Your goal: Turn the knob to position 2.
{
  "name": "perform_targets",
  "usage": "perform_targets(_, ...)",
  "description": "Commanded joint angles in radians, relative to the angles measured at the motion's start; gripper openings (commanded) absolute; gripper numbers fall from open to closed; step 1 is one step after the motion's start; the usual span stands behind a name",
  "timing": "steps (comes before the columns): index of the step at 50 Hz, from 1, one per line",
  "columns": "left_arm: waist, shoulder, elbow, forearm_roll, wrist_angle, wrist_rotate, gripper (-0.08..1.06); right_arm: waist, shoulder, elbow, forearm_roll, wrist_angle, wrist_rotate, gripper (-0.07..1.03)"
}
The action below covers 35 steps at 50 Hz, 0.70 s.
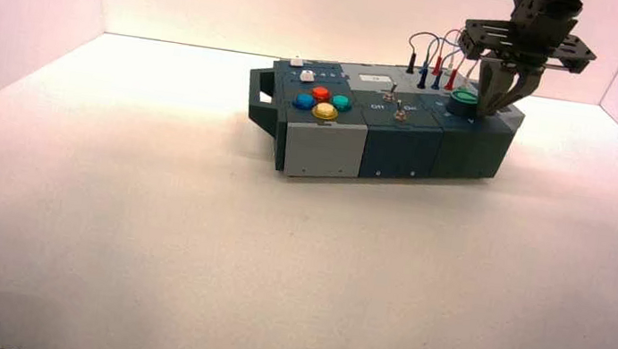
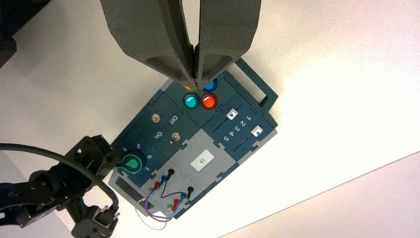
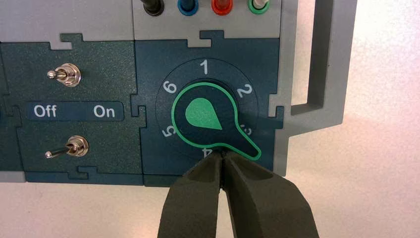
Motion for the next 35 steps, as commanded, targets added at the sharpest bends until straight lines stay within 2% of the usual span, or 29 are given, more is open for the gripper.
perform_targets(1,-0.003,-0.02,-0.018,0.0,-0.006,-0.002,-0.03,-0.023,-0.023,-0.034,-0.006,-0.002,-0.002,-0.02)
perform_targets(12,-0.003,-0.023,-0.018,0.0,-0.005,-0.002,-0.03,-0.058,-0.028,-0.052,-0.018,0.014,-0.002,-0.02)
perform_targets(35,-0.003,-0.018,-0.017,0.0,-0.006,-0.002,-0.03,-0.06,0.002,-0.083,-0.02,0.02,-0.002,-0.02)
